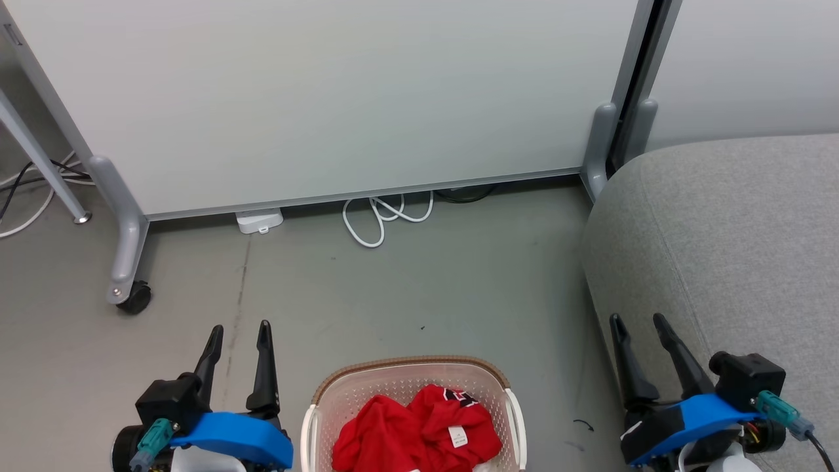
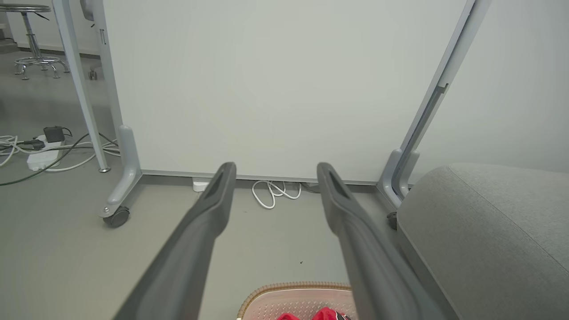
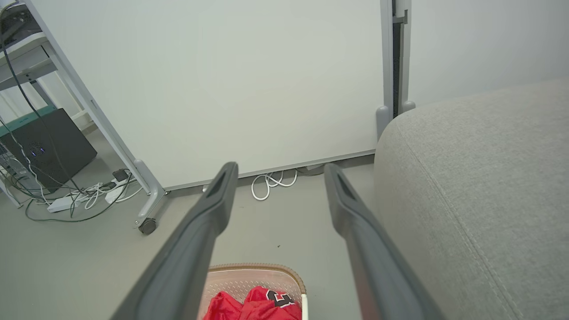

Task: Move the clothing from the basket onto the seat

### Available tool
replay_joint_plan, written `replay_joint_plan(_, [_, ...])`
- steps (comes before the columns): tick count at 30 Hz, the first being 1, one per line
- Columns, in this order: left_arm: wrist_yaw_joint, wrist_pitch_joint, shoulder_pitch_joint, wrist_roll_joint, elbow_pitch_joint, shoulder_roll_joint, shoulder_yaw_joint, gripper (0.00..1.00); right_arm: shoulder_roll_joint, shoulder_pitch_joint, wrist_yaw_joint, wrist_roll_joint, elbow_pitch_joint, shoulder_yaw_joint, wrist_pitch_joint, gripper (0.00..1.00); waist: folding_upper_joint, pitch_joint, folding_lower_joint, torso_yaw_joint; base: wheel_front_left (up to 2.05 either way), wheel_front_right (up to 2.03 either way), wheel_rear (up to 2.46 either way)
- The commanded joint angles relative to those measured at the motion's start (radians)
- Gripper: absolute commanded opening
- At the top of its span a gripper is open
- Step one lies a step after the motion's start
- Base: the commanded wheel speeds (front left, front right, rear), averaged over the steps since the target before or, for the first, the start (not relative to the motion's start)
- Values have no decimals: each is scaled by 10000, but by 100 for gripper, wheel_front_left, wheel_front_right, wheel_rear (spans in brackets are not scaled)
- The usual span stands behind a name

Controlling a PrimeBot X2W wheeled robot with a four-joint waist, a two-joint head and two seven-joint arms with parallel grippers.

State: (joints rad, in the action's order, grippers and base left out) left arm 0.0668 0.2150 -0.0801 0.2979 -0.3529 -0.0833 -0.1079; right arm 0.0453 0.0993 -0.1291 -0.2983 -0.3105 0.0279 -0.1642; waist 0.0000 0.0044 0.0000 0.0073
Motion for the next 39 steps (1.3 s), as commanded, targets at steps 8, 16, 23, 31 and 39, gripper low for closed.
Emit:
replay_joint_plan(8, [31, 237, -190, -330, -188, 78, 94, 100, 70, 133, -23, 748, -17, -90, -142, 100, 0, 5, 0, 23, 0, 0, 0])
replay_joint_plan(16, [146, 378, -264, -379, -521, 154, 114, 100, 75, 153, -25, 1273, -101, -98, -245, 100, 0, -4, 0, 32, 0, 0, 0])
replay_joint_plan(23, [115, 509, -287, -716, -647, 167, 80, 100, 78, 135, -27, 1763, -110, -46, -361, 100, 0, 4, 0, 48, 0, 0, 0])
replay_joint_plan(31, [121, 518, -302, -776, -642, 167, 104, 100, 77, 133, -26, 1773, -115, -43, -384, 100, 0, 36, 0, 68, 0, 0, 0])
replay_joint_plan(39, [98, 518, -311, -865, -613, 179, 78, 100, 78, 159, -26, 1704, -140, -17, -410, 100, 0, 69, 0, 99, 0, 0, 0])
